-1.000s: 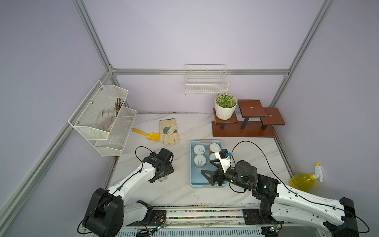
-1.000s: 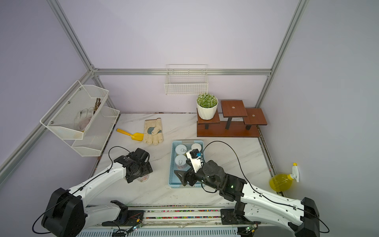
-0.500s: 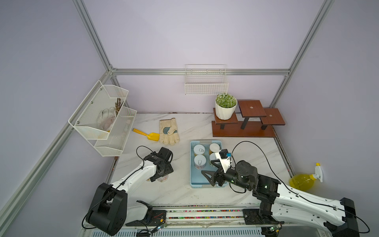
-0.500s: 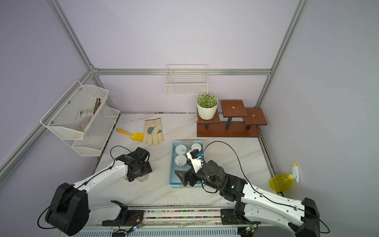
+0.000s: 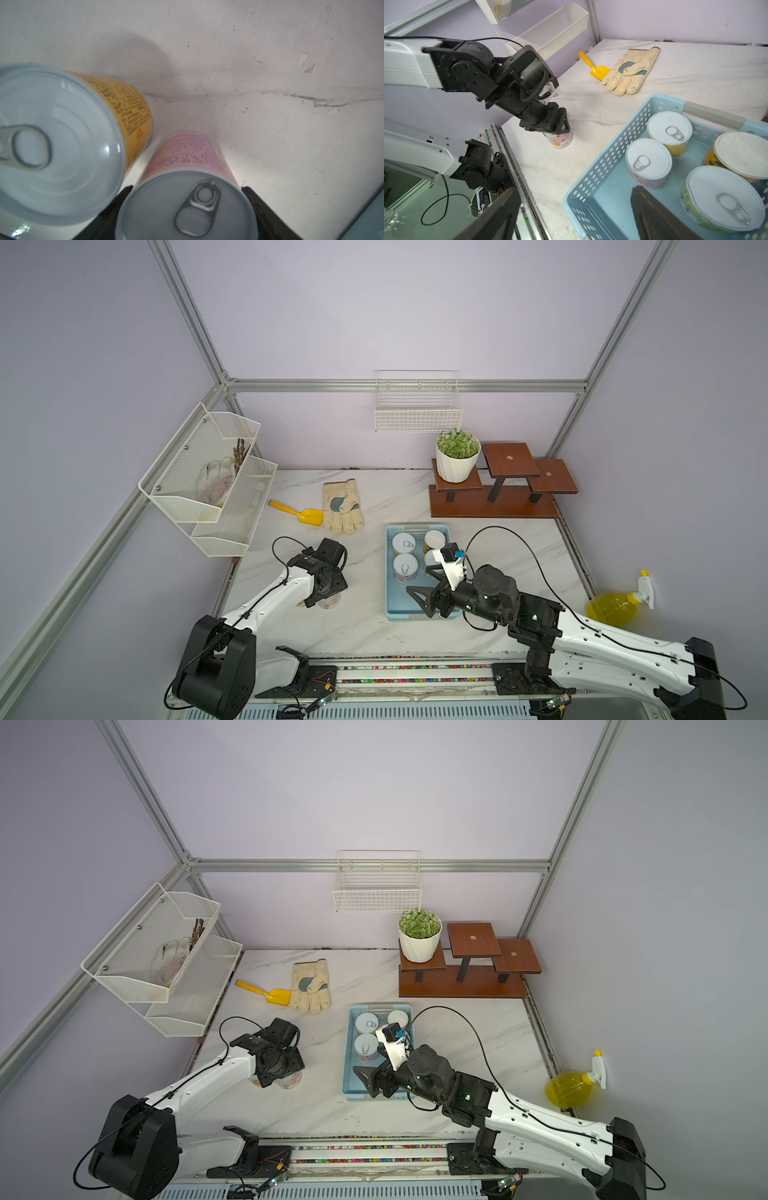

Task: Put the canned food in the basket
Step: Pick up the canned food from the center of the board.

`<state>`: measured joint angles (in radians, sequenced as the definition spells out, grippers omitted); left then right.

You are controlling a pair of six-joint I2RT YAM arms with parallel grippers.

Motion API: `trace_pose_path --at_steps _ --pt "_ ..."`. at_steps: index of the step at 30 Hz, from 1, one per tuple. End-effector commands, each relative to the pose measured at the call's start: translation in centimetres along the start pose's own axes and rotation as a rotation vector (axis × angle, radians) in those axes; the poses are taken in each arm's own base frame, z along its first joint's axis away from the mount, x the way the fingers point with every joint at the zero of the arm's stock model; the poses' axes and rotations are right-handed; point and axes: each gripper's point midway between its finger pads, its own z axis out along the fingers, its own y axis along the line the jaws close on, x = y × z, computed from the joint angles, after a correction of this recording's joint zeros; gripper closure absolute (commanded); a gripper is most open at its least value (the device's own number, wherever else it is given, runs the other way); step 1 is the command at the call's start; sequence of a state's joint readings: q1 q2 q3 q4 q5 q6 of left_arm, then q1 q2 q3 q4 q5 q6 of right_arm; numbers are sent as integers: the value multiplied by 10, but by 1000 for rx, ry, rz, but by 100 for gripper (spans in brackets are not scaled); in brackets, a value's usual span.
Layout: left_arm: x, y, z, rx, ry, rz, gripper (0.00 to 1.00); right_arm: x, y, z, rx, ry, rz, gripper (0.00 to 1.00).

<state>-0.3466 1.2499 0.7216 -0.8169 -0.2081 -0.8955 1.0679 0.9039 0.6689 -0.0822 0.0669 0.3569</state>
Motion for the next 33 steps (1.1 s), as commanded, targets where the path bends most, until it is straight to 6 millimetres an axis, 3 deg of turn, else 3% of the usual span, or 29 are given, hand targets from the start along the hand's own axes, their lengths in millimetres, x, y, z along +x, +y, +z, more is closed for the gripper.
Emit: trace_pose_path --at_steps 1,8,13,22,28,33 --pt "-3 1 -3 17 -13 3 29 -4 1 -1 12 4 -5 11" --pt "-3 -3 -10 36 -2 13 42 -7 -1 -5 21 -9 -3 11" --pt "-5 -12 -28 98 6 30 57 -9 -5 -10 43 -16 -9 10" --pt "-15 -23 -79 208 -50 67 100 -10 -16 -29 109 -3 -37 9" --pt "-23 -42 -110 276 -96 107 100 -16 -10 -43 68 -38 -25 9" --pt "-22 -63 -122 299 -104 163 100 -17 -5 -50 35 -50 -14 9"
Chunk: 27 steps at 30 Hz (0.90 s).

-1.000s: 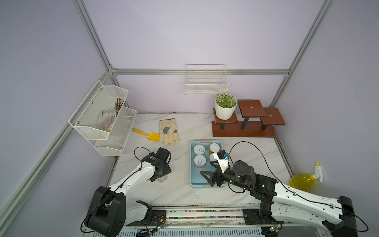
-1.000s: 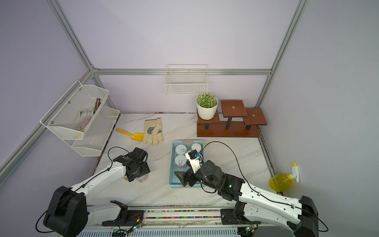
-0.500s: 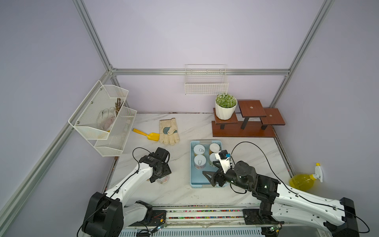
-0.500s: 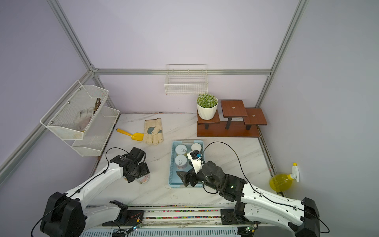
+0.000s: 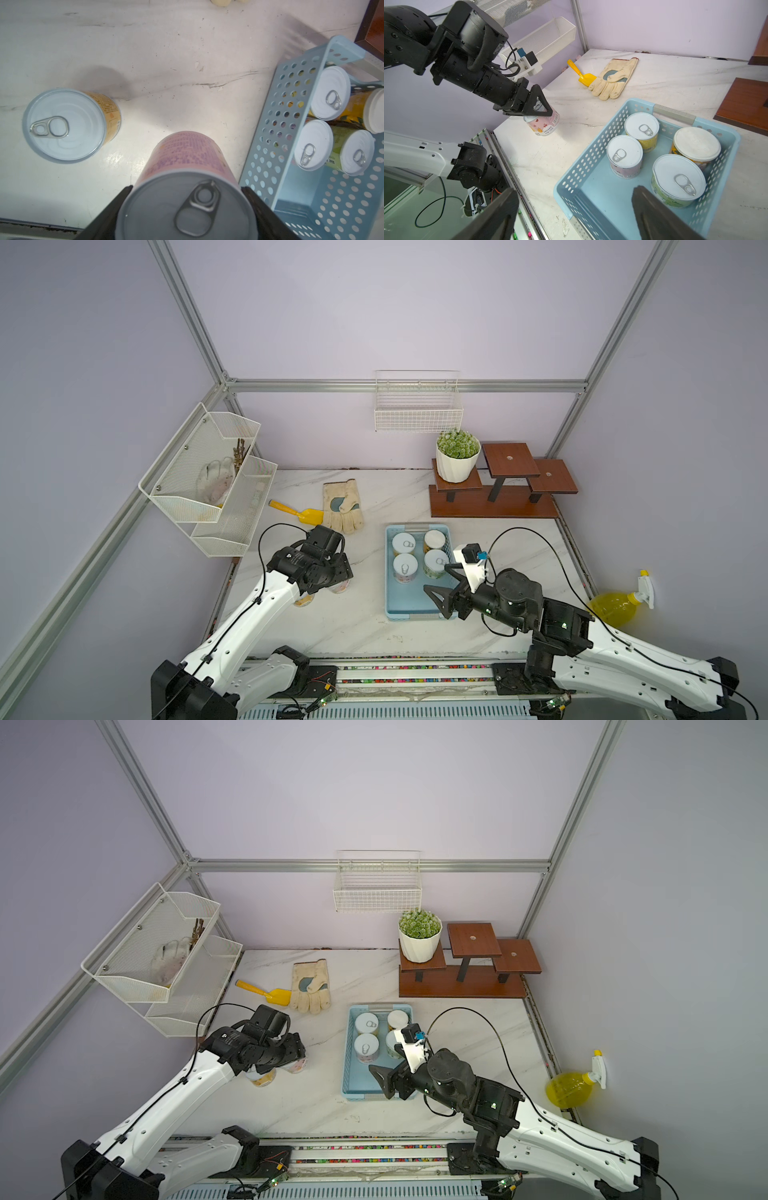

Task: Put the canned food in the basket
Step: Place the canned food in the basket.

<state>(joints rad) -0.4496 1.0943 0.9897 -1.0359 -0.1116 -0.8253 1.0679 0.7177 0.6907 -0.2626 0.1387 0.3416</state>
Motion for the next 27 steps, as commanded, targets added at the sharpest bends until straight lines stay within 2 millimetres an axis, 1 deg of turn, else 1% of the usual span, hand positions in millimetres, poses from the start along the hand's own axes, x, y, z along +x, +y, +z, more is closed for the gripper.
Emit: trace_pose_path --at_steps 1,8,11,14,16,21,22,23,27 --pt "-14 -26 -15 53 -50 45 100 -1 3 -6 -18 1 8 8" --pt "-11 -68 -19 87 -44 132 100 6 -13 -16 62 21 57 9" --pt "-6 -83 -19 94 -39 168 100 7 -19 -22 92 26 70 10" --pt "0 -98 -19 98 -33 205 100 8 -21 -25 97 26 88 9" --pt "4 -109 -19 106 -28 231 100 11 -27 -26 136 41 109 9" --pt "14 -135 -19 123 -20 285 100 21 -26 -27 117 72 125 9" --pt "16 -141 -21 133 -23 296 100 22 -26 -28 117 71 130 9" --pt "21 -146 -13 115 -5 315 100 21 -27 -30 121 65 139 8" --pt "32 -162 -8 113 10 354 100 18 -32 -37 143 43 156 9"
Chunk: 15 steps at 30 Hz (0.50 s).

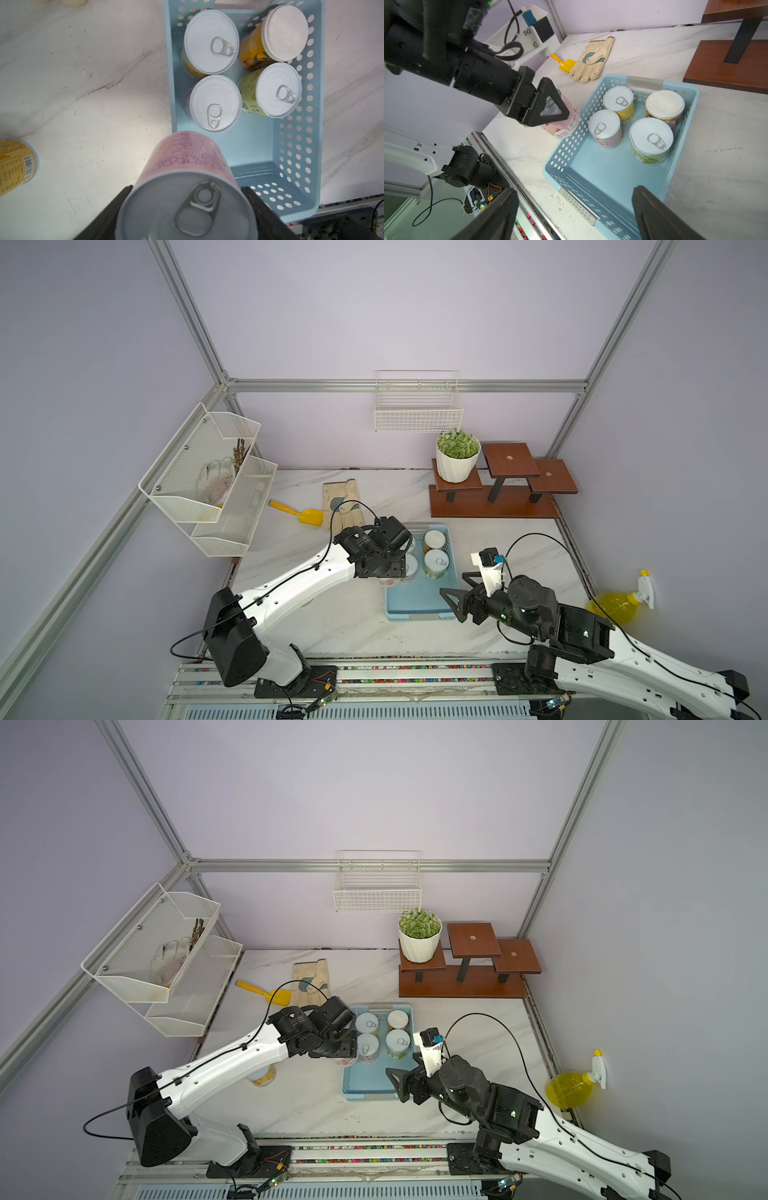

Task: Put the canned food in the basket
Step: Place the canned food in the basket.

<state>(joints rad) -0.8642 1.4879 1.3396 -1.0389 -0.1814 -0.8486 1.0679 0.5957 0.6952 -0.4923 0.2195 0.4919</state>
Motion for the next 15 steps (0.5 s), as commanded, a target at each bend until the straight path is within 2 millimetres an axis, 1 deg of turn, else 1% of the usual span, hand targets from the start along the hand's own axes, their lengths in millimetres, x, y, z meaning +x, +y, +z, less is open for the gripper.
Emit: trace_pose_path --at_steps 1,6,12,15 --pt "-12 -21 -8 30 -54 3 100 -3 -8 -8 36 -14 29 8" --pt "-2 -36 -2 25 -43 30 100 -1 -16 -12 73 -15 38 8" --pt "10 -44 7 0 -31 40 100 0 -19 -14 82 -23 40 9" --pt "12 -48 10 -10 -34 47 100 0 -19 -15 78 -26 36 9"
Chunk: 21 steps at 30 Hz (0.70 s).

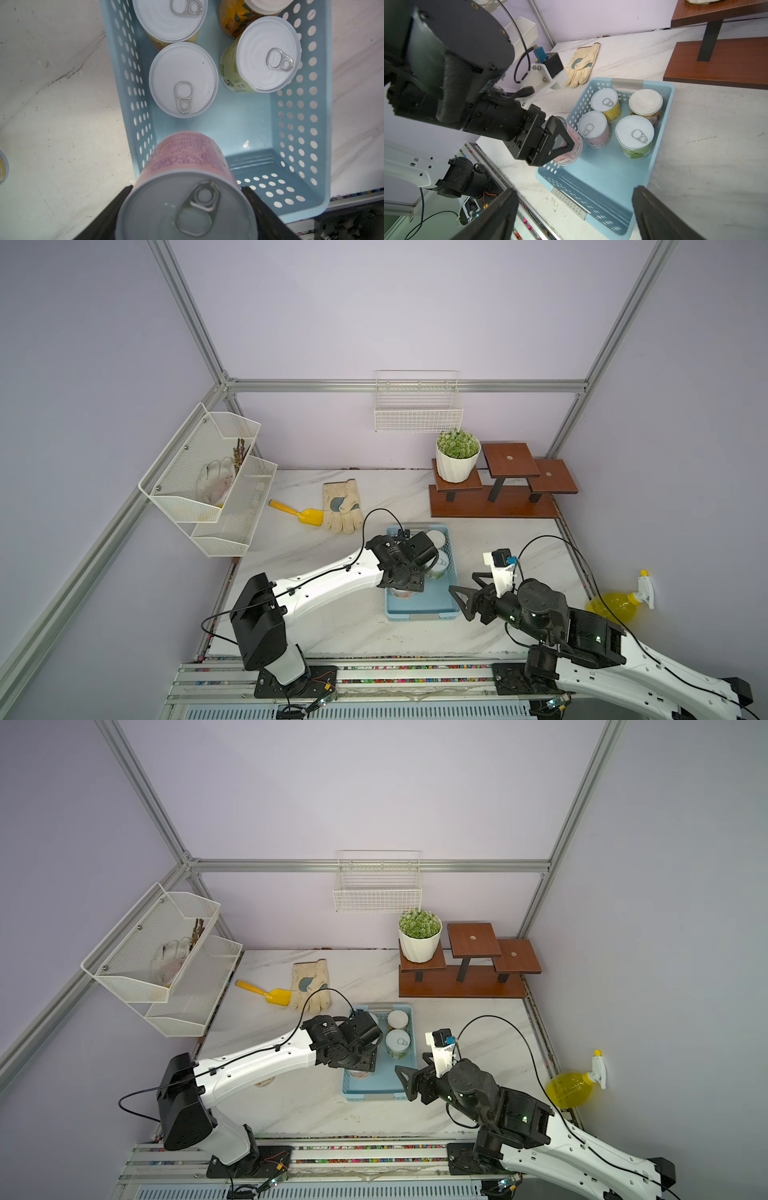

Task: Put the canned food in the basket
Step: Place the canned food in the basket.

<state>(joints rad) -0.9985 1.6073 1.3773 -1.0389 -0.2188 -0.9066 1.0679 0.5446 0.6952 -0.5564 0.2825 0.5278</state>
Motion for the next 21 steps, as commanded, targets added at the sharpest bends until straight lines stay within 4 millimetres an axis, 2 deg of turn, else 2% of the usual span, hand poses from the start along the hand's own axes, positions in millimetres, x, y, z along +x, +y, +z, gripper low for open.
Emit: trace_pose_path --at_steps 1,10,21 --pt "-18 -12 -10 20 -75 -36 100 2 -3 -4 7 2 -1 8" --pt "-13 -20 8 4 -51 -2 100 19 3 -9 -83 31 6 8" --pt "-5 -20 21 -15 -33 -3 100 21 0 -8 -73 26 2 8"
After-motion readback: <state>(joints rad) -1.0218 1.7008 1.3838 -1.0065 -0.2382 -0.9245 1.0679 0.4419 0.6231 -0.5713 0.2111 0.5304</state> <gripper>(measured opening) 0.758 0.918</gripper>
